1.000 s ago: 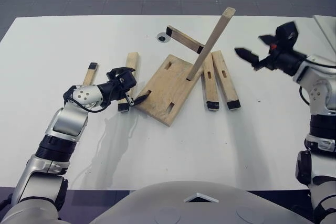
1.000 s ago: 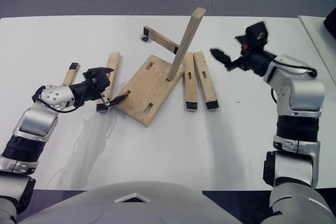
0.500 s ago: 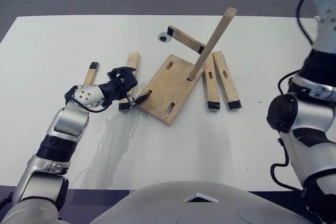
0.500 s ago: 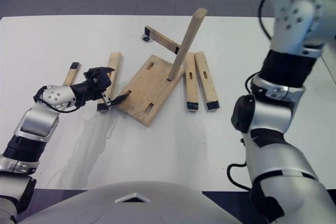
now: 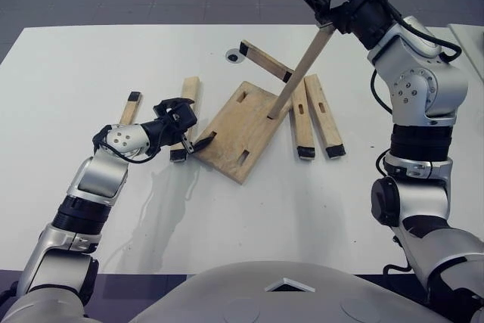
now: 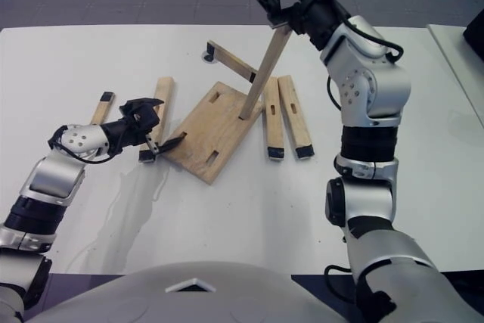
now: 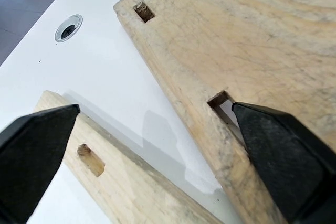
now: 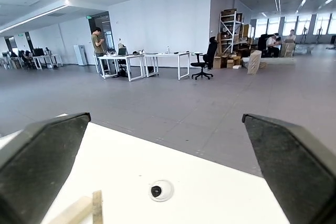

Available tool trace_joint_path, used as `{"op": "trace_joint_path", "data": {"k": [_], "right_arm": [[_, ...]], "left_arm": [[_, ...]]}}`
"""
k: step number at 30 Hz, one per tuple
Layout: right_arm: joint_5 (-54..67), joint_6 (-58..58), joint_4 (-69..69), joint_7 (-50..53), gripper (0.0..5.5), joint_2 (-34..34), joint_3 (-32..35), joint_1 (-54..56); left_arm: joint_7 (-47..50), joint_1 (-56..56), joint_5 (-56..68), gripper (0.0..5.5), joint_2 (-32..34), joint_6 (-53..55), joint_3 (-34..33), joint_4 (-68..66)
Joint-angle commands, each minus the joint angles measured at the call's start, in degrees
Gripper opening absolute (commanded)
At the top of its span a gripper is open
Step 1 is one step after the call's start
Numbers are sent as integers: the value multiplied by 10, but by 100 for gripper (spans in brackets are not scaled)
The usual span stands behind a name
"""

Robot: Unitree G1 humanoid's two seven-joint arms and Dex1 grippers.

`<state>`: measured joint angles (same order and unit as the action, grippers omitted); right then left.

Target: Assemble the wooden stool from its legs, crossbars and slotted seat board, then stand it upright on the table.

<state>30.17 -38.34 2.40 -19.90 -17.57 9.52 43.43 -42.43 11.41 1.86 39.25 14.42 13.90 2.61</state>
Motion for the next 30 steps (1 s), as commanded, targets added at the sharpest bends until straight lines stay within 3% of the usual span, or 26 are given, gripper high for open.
{"op": "trace_joint_path", "data": {"k": [1, 5, 8, 10, 15, 17, 25, 30], "right_arm": [[46, 2, -17, 32, 539, -3, 63, 105], [73, 18, 3, 44, 539, -19, 102, 202], [79, 7, 9, 40, 539, -13, 94, 202], [76, -9, 23, 30, 539, 11, 63, 149], [-12, 20, 87, -31, 539, 51, -86, -43], [-26, 26, 70, -37, 539, 59, -111, -76], [55, 39, -35, 53, 539, 44, 48, 50], [113, 0, -160, 100, 539, 17, 112, 3]], "left_arm": [[-9, -37, -30, 540, 9, 32, 23, -27], [-8, -39, -29, 540, 8, 33, 23, -24], [-7, -38, -29, 540, 7, 33, 23, -25], [-7, -38, -29, 540, 7, 34, 23, -24], [-6, -36, -27, 540, 7, 37, 20, -24], [-7, -36, -28, 540, 9, 37, 19, -26], [-11, -36, -28, 540, 15, 44, 15, -25], [44, -55, 2, 540, -17, 129, -31, 18]]}}
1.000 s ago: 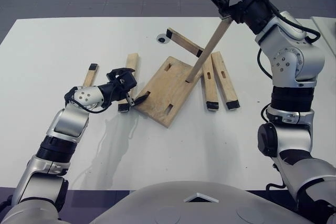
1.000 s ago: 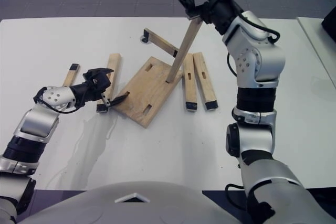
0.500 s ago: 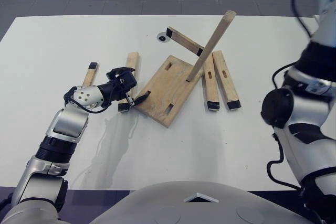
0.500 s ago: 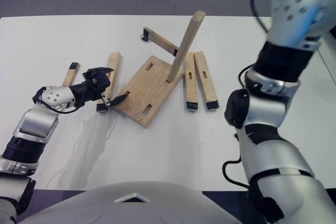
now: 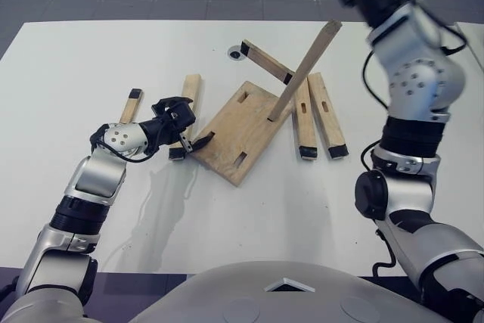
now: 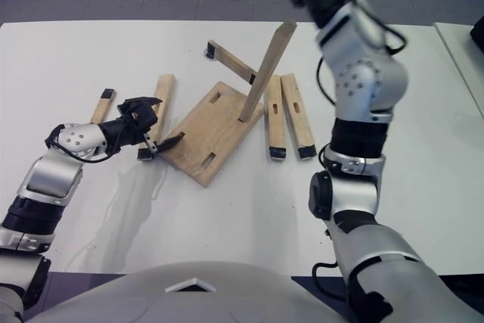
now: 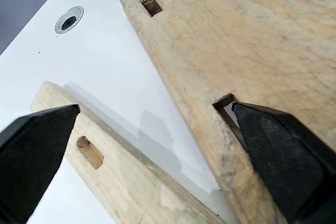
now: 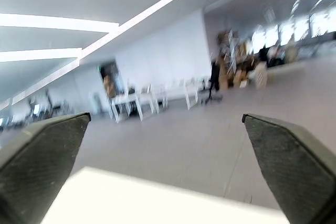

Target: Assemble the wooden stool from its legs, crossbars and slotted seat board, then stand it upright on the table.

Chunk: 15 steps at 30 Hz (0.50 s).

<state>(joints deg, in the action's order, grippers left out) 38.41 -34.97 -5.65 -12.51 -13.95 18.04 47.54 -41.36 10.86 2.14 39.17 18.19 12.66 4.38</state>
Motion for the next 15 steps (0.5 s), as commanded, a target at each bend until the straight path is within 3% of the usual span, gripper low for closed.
{"op": "trace_joint_path", "data": {"k": [1, 10, 15], "right_arm": [[34, -44, -104, 37, 539, -22, 32, -66], [15, -88, -257, 75, 539, -23, 41, -390], [-90, -22, -234, 34, 539, -43, -44, -526]], "left_arm": [[43, -47, 20, 540, -30, 103, -39, 17], [96, -22, 118, 540, -80, 223, -141, 165], [92, -14, 103, 540, -41, 210, -156, 159]]}}
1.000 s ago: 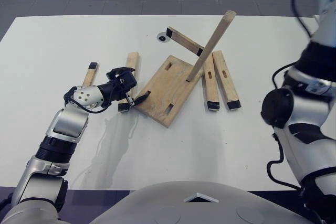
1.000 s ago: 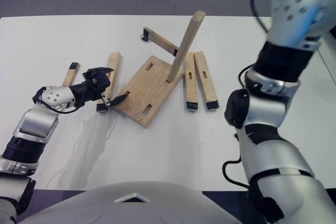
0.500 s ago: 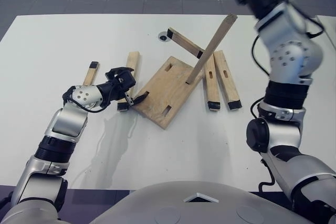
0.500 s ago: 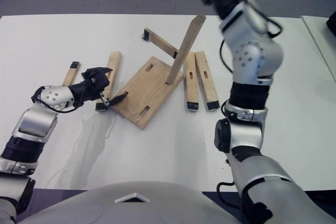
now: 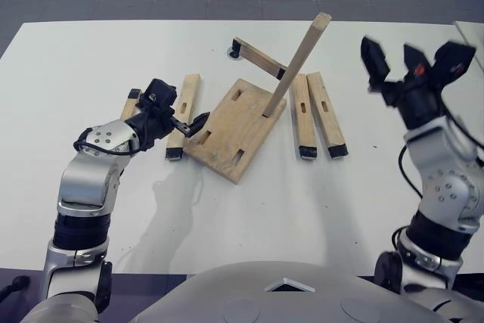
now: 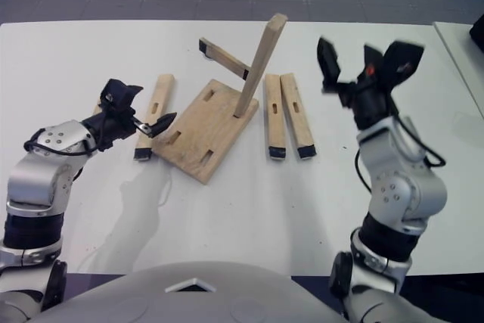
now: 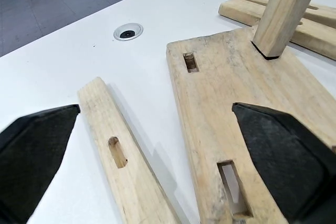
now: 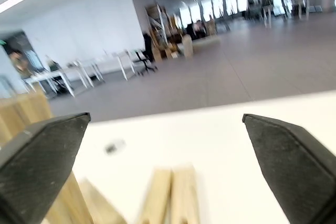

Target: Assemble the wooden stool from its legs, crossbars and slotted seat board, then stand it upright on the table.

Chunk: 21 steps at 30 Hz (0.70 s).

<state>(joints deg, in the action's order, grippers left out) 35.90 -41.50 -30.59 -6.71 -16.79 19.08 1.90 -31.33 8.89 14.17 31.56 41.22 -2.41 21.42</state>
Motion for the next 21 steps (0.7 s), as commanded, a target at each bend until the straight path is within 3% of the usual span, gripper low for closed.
{"op": "trace_joint_path", "data": {"k": [1, 16, 21], "right_arm": [[-81, 57, 24, -26, 539, -11, -64, -85], [-236, 144, 141, -52, 539, -15, -173, -105], [-236, 126, 168, -46, 473, 3, -170, -101]], "left_arm": [[-15, -1, -36, 540, 52, -41, 3, -28], [-69, -11, -79, 540, 47, -208, 42, -209], [-102, -16, -101, 540, 59, -237, 72, -224]]}}
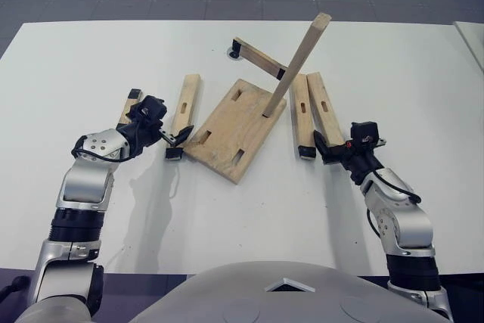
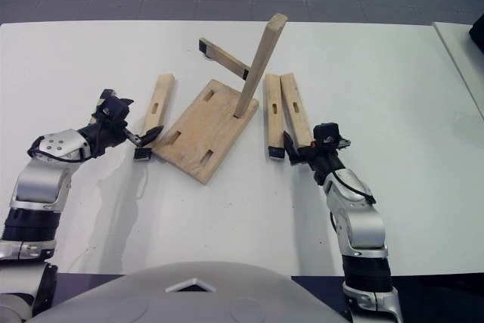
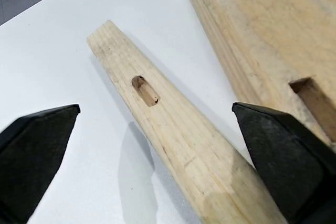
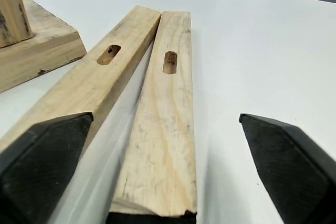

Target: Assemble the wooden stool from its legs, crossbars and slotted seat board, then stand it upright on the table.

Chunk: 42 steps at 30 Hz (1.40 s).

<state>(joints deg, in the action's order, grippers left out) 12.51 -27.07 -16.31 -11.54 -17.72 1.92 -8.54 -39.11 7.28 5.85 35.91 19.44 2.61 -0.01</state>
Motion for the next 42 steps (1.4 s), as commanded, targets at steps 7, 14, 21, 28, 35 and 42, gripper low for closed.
{"op": "trace_joint_path", "data": {"k": [7, 14, 21, 28, 35, 42], "right_arm": [[6, -56, 25, 6, 373, 19, 14, 5], [-3, -84, 43, 9, 264, 14, 19, 11], [6, -88, 45, 7, 207, 15, 36, 34], [101, -102, -20, 6, 207, 18, 135, 150], [285, -123, -57, 11, 207, 22, 247, 274], [446, -173, -87, -18, 207, -9, 255, 310]], "left_arm": [[-55, -6, -23, 540, 26, -22, 38, 11], [-74, -13, -21, 540, 23, -6, 54, 62], [-70, -24, -25, 540, -7, 24, 106, 116], [-42, -15, -43, 540, -50, 23, 152, 102], [-16, 21, -53, 540, -114, 13, 183, 57], [-42, 7, 36, 540, -73, 60, 63, 100]]}}
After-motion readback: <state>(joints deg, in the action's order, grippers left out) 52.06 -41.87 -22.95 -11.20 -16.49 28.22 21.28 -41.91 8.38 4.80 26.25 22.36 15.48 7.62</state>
